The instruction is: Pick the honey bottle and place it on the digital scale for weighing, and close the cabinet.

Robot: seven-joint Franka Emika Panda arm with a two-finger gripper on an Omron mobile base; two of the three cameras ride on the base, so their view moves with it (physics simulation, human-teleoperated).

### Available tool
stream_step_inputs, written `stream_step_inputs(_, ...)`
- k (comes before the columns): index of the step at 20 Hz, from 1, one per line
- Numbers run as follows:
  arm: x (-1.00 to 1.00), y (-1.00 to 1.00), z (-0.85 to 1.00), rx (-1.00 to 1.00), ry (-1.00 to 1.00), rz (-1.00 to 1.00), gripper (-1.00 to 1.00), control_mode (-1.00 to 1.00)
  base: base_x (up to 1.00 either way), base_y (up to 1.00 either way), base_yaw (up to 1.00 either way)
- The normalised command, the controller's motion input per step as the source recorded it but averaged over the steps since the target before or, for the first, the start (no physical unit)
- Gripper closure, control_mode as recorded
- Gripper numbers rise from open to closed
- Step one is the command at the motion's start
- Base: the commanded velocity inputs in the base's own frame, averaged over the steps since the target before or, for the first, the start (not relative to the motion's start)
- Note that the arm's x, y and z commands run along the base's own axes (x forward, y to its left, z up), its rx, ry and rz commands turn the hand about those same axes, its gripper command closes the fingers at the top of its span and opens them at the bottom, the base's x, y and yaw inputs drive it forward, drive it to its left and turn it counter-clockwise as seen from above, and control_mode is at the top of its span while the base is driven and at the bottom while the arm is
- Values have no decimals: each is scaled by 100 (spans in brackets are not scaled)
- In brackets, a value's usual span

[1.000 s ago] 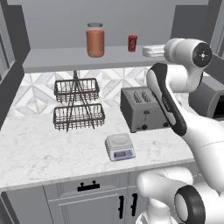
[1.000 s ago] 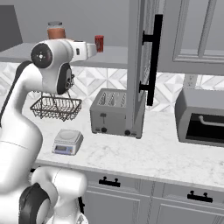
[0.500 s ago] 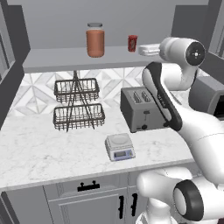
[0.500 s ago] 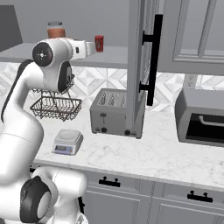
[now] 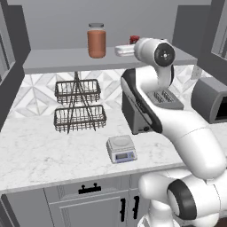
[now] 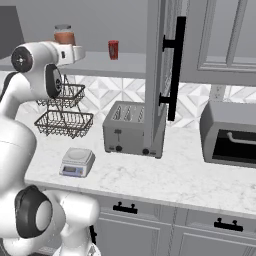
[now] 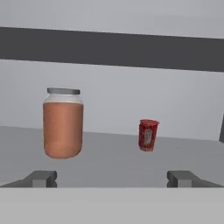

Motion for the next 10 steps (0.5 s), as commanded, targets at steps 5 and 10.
stream_step_inputs(5,10,62,20,-10,-1,0,-100,-100,0,0,0)
stream_step_inputs(10,15,29,30,-9,0,0,-100,-100,0,0,0)
